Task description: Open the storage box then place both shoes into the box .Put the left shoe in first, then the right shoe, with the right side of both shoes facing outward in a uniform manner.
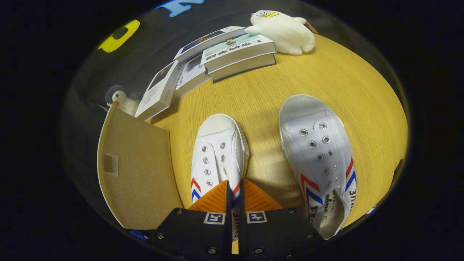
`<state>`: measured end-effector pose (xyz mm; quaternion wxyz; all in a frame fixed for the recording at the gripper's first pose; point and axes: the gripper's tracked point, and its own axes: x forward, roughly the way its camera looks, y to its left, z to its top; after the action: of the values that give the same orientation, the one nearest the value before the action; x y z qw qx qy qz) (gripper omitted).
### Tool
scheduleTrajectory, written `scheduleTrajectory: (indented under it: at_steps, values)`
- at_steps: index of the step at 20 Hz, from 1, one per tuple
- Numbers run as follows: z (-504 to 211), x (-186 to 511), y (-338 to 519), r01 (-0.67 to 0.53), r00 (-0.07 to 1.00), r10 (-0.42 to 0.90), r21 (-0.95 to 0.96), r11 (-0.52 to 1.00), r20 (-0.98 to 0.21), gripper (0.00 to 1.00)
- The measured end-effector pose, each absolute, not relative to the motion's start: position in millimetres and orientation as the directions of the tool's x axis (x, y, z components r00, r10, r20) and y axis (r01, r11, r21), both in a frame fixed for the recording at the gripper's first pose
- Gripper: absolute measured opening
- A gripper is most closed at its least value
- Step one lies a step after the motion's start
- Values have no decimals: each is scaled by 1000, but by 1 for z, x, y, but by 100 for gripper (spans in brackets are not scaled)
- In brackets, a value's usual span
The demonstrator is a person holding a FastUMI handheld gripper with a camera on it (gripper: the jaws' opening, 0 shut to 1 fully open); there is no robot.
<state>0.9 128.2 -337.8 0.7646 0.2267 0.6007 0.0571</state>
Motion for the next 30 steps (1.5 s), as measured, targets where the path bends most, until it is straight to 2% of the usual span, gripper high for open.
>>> scheduleTrajectory:
  at_steps: [9, 18, 30]
  values:
    - [-258, 22, 141, 183, 361, 450, 535, 824, -817, 7]
    - [-166, 45, 172, 63, 448, 493, 576, 815, -746, 7]
    - [-147, 43, 266, -62, 406, 539, 566, 822, -738, 7]
